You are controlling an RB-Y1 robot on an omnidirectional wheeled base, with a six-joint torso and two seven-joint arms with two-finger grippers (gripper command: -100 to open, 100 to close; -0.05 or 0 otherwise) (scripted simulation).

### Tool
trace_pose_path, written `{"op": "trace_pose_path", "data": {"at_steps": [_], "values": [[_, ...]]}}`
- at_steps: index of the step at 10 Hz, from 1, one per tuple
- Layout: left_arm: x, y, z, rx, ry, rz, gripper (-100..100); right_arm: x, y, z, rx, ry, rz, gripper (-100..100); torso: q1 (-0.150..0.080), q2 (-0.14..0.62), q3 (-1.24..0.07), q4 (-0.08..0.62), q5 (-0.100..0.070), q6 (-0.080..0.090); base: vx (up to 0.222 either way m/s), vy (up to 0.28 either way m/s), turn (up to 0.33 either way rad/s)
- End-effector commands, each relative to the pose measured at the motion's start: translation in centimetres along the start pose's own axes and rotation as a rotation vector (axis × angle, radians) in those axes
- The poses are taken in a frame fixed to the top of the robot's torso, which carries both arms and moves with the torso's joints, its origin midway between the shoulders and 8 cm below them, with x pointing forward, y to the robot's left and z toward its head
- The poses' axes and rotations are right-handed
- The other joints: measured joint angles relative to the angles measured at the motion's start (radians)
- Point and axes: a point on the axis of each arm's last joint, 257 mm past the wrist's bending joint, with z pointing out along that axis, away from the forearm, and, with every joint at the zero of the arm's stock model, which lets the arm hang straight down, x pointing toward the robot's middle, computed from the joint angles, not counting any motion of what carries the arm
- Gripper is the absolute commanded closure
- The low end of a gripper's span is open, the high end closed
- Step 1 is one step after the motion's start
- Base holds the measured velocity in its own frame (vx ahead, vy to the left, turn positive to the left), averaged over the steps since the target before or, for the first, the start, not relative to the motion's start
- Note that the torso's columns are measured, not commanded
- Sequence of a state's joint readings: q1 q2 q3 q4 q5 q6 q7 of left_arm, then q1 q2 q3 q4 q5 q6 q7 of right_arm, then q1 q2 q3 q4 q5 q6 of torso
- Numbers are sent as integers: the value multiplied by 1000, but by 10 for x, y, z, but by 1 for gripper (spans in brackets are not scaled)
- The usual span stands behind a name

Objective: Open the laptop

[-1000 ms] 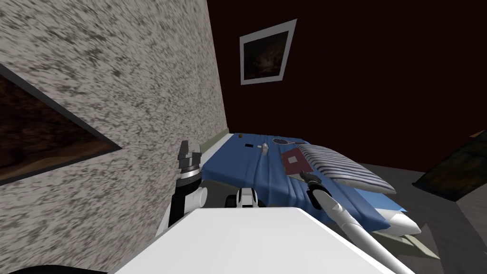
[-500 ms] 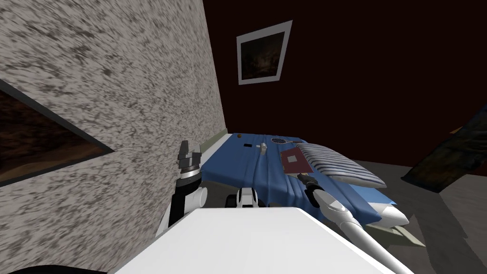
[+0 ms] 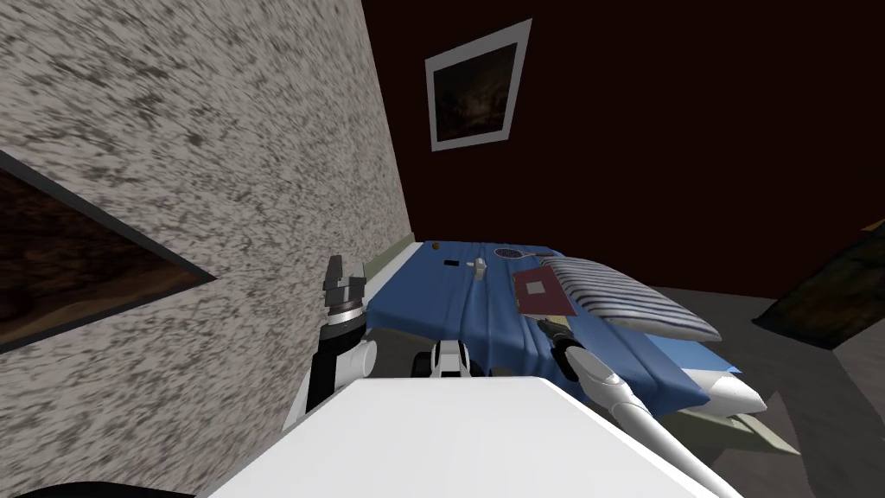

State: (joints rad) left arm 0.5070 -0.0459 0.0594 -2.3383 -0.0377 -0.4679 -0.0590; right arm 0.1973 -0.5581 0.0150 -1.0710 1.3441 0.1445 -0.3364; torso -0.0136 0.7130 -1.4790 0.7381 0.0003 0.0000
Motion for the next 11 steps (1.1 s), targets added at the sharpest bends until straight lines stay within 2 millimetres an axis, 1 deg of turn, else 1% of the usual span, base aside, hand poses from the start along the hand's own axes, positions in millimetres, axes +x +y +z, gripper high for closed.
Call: {"op": "trace_pose_path", "data": {"at_steps": [1,3,4,6,7,8,11], "values": [[0,0,0,0,0,0,0,11,41,5,-84,35,14,100,-4,2,0,-1,1,1,11,57,-287],[0,0,0,0,0,0,0,11,42,5,-89,35,-9,100,-11,4,3,0,-1,0,5,22,-85],[0,0,0,0,0,0,0,18,80,7,-162,57,25,100,-10,4,3,0,-2,0,1,-18,-121],[0,0,0,0,0,0,0,15,78,8,-170,47,-48,100,-20,3,5,0,1,0,9,35,-166],[0,0,0,0,0,0,0,19,86,6,-184,56,-33,100,-24,3,7,0,0,0,9,47,-177],[0,0,0,0,0,0,0,19,86,6,-184,57,-18,100,-25,3,8,0,0,0,3,19,-83],[0,0,0,0,0,0,0,19,86,6,-184,57,-18,100,-25,3,7,0,-1,0,-1,-14,13]]}}
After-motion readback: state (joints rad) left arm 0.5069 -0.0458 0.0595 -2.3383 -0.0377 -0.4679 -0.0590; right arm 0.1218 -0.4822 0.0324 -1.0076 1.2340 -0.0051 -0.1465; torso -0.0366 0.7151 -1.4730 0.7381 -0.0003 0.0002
